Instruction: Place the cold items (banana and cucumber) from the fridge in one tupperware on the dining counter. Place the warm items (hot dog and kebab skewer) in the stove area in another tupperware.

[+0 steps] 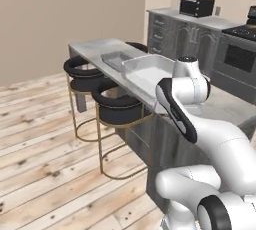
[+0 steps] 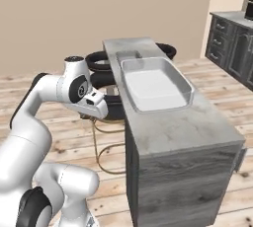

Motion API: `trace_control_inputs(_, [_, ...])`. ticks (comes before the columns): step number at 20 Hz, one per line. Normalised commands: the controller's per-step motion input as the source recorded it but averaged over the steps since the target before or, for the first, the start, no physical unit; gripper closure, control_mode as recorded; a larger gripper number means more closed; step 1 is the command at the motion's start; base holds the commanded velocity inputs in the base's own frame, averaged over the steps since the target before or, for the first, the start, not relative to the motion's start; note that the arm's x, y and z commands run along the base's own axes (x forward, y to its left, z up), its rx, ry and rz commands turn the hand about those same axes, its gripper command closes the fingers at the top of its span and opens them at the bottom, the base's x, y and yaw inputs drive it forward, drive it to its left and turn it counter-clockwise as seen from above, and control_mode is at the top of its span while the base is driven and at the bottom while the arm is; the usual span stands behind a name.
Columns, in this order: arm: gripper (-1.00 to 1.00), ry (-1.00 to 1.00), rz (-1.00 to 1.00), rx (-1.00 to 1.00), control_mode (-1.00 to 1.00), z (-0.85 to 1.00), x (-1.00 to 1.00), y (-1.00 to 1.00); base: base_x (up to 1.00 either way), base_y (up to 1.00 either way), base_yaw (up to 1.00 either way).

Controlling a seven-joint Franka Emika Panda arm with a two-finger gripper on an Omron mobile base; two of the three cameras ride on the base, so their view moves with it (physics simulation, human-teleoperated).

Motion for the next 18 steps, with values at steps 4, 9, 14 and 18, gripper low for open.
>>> trace_control_inputs(4, [1.0,0.0,0.0,0.0,1.0,0.0,0.0,0.0,0.53,1.0,-0.34])
trace_control_inputs(9, [1.0,0.0,0.0,0.0,1.0,0.0,0.0,0.0,0.72,1.0,-0.45])
trace_control_inputs(14, [1.0,0.0,0.0,0.0,1.0,0.0,0.0,0.0,0.71,1.0,-0.45])
trace_control_inputs(18, [1.0,0.0,0.0,0.0,1.0,0.0,0.0,0.0,0.66,1.0,-0.43])
